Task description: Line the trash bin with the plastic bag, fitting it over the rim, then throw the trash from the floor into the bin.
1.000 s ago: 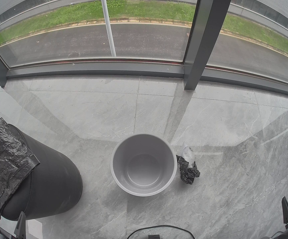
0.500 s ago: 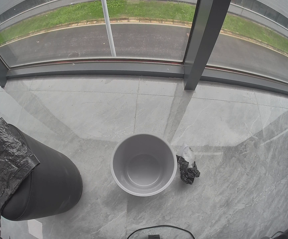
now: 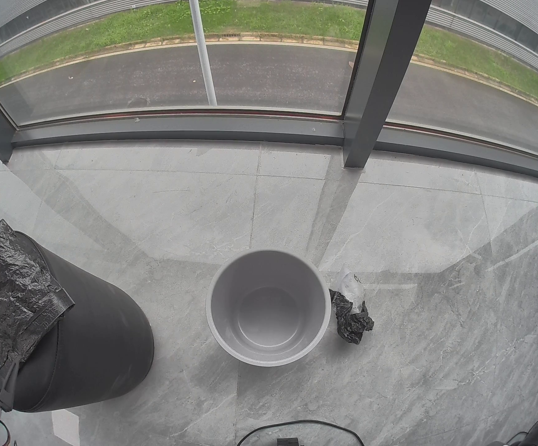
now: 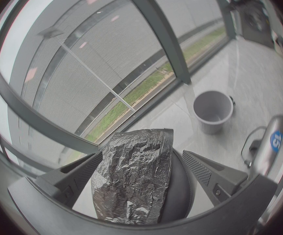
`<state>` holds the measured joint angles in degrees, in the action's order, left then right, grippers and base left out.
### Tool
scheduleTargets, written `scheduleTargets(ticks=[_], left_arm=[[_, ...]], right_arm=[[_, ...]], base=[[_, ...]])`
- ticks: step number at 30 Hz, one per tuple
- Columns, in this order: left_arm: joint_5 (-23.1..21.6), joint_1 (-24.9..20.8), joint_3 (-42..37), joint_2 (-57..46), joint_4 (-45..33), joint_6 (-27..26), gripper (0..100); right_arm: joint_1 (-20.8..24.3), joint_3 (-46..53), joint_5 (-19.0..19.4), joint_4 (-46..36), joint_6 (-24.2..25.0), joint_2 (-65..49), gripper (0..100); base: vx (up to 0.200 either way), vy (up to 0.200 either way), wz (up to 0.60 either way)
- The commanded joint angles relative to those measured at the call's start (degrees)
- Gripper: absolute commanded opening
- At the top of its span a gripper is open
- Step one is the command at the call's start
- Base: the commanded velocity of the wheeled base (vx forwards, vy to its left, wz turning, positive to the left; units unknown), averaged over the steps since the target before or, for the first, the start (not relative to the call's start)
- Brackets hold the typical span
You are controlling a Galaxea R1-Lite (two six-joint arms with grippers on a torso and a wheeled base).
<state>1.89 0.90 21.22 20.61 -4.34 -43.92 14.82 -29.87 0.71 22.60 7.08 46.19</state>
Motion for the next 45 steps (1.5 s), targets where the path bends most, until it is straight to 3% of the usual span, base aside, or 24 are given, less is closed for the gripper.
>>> scheduleTargets(ticks=[1, 6, 10, 13, 21, 25, 35, 45], left_arm=[[0.22, 0.42, -2.06, 1.09, -0.05, -5.74, 100], [0.31, 0.42, -3.21, 0.92, -0.23, -6.35, 100], [0.92, 0.59, -3.65, 1.89, 0.03, -13.38, 100], [1.54, 0.68, -3.65, 2.94, 0.12, -15.23, 100], [2.77, 0.77, -2.94, 9.97, 2.58, -15.23, 100], [2.77, 0.24, -4.26, 16.12, 8.12, -15.14, 100], [3.38, -5.56, -3.65, 30.98, 18.58, -15.05, 100], [6.37, -8.2, -2.94, 37.66, 24.82, -14.35, 100]], right_arm=[[7.41, -0.28, -3.78, 5.44, 1.53, 11.11, 100], [7.68, -0.1, -3.78, 5.61, 1.71, 12.61, 100], [7.68, 0.42, -3.78, 5.61, 1.88, 13.14, 100], [7.68, 0.51, -3.78, 5.61, 1.88, 13.22, 100], [7.68, 1.04, -3.61, 5.61, 1.88, 14.63, 100], [7.59, 1.39, -3.61, 5.96, 1.88, 14.89, 100], [7.5, 1.48, -3.61, 6.05, 1.88, 15.42, 100], [7.24, 1.83, -3.61, 6.05, 1.88, 15.77, 100]], base=[[0.0, 0.0, 0.0], [0.0, 0.0, 0.0], [0.0, 0.0, 0.0], [0.0, 0.0, 0.0], [0.0, 0.0, 0.0], [0.0, 0.0, 0.0], [0.0, 0.0, 0.0], [0.0, 0.0, 0.0]])
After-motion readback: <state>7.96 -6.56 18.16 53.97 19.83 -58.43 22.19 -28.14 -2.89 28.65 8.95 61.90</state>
